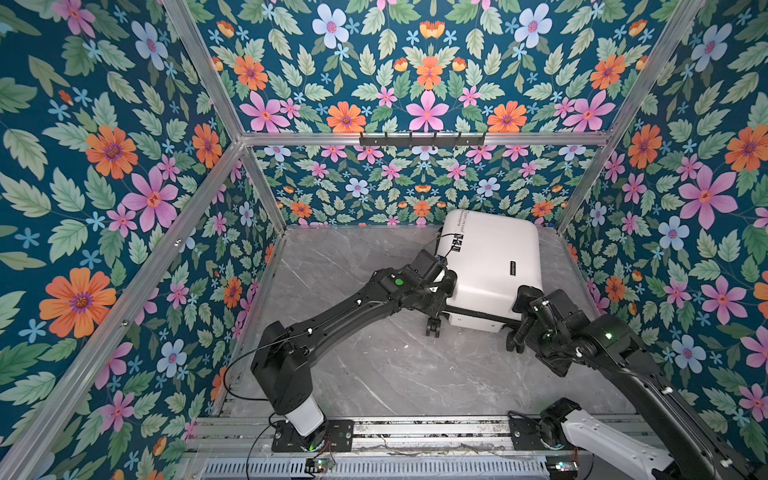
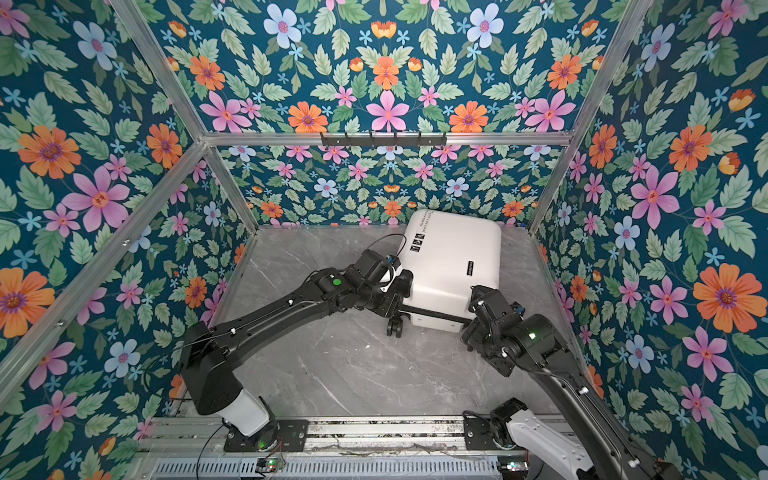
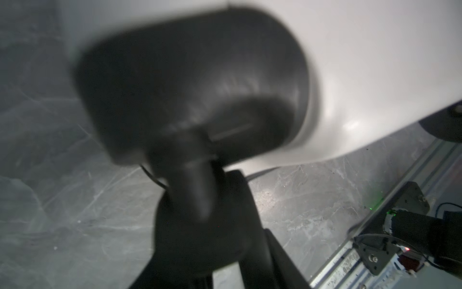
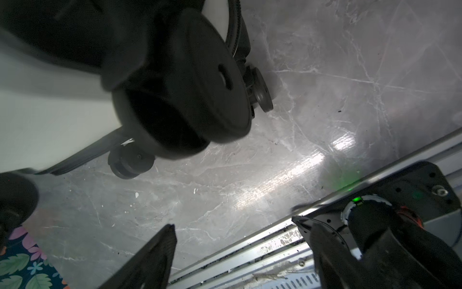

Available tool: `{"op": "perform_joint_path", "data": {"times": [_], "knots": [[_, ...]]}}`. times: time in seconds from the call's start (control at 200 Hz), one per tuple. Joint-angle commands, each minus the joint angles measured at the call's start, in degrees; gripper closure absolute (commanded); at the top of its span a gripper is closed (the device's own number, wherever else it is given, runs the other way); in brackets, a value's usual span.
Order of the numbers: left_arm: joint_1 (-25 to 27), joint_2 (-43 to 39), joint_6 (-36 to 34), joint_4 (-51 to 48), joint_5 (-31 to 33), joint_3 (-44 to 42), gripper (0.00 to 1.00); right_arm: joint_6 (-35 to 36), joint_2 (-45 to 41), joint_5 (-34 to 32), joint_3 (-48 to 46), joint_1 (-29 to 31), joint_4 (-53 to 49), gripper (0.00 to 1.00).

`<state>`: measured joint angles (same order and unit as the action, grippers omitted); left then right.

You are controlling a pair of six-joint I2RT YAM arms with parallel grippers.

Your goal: Pack the luggage

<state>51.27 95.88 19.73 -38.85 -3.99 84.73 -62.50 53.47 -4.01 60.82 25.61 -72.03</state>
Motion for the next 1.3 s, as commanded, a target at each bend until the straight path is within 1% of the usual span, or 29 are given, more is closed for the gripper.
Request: {"op": "perform_joint_path", "data": {"times": [0.0, 0.055, 0.1, 0.16, 0.255, 0.365, 0.445, 0.565, 0.695, 0.75, 0.855, 0.93, 1.015, 1.08, 1.115, 1.16, 1.205, 1.295], "knots": [[-0.2, 2.8, -1.5, 1.4, -1.0, 1.8, 1.00, 4.5, 1.6, 4.2, -0.6, -3.9, 6.8, 0.21], [-0.2, 3.4, -1.5, 0.7, -0.6, 2.6, 1.00, 6.7, 3.0, 6.1, -0.1, -6.8, 8.6, 0.24], [-0.2, 3.2, -1.4, 0.9, -0.3, 2.5, 1.00, 8.5, 4.6, 6.9, 0.8, -8.5, 9.4, 0.26], [-0.2, 2.3, -1.5, 1.7, 0.1, 2.2, 1.00, 10.7, 7.1, 7.8, 2.1, -10.3, 10.2, 0.31], [-0.2, 0.5, -1.7, 2.8, 1.1, 1.7, 1.00, 13.9, 11.0, 7.8, 4.6, -11.6, 10.8, 0.37], [-0.2, -1.5, -2.1, 2.5, 2.1, 0.9, 1.00, 16.5, 15.3, 8.5, 7.0, -13.0, 11.9, 0.50], [-0.2, -3.3, -2.1, 2.1, 1.9, -0.1, 1.00, 18.0, 17.8, 8.8, 8.0, -13.7, 12.8, 0.56], [-0.2, -5.8, -0.8, 1.1, 1.5, -1.9, 1.00, 20.3, 21.5, 9.7, 10.5, -14.8, 14.1, 0.60], [0.0, -8.7, 1.4, 0.5, 1.5, -3.9, 1.00, 22.6, 26.5, 10.9, 14.9, -15.3, 15.1, 0.62], [0.1, -10.4, 2.4, 0.6, 1.6, -5.3, 1.00, 23.4, 28.7, 11.6, 16.9, -15.3, 15.3, 0.65], [0.7, -14.0, 4.7, 1.1, 4.2, -7.9, 1.00, 24.4, 32.6, 13.7, 20.1, -15.3, 16.5, 0.69], [0.9, -16.4, 6.6, 1.7, 5.1, -9.9, 1.00, 24.8, 35.3, 15.4, 22.3, -15.3, 17.6, 0.70], [1.1, -18.1, 8.5, 4.0, 3.7, -12.0, 1.00, 25.4, 38.9, 17.5, 25.6, -15.3, 18.0, 0.70], [1.3, -17.8, 9.8, 4.9, 3.3, -12.5, 1.00, 25.9, 41.0, 19.4, 28.1, -15.2, 18.1, 0.64], [1.3, -17.2, 10.4, 5.2, 2.8, -12.3, 1.00, 26.0, 43.2, 20.2, 29.2, -15.2, 18.6, 0.58], [1.3, -16.1, 11.1, 6.0, 1.9, -12.0, 1.00, 26.3, 43.9, 21.2, 29.9, -15.1, 19.4, 0.49], [1.4, -14.9, 12.0, 6.8, 1.3, -11.5, 1.00, 26.7, 43.8, 22.0, 30.2, -15.1, 20.4, 0.37], [1.4, -12.7, 13.9, 7.1, 1.9, -9.6, 1.00, 27.1, 42.1, 22.9, 29.7, -15.1, 22.9, 0.23]]}}
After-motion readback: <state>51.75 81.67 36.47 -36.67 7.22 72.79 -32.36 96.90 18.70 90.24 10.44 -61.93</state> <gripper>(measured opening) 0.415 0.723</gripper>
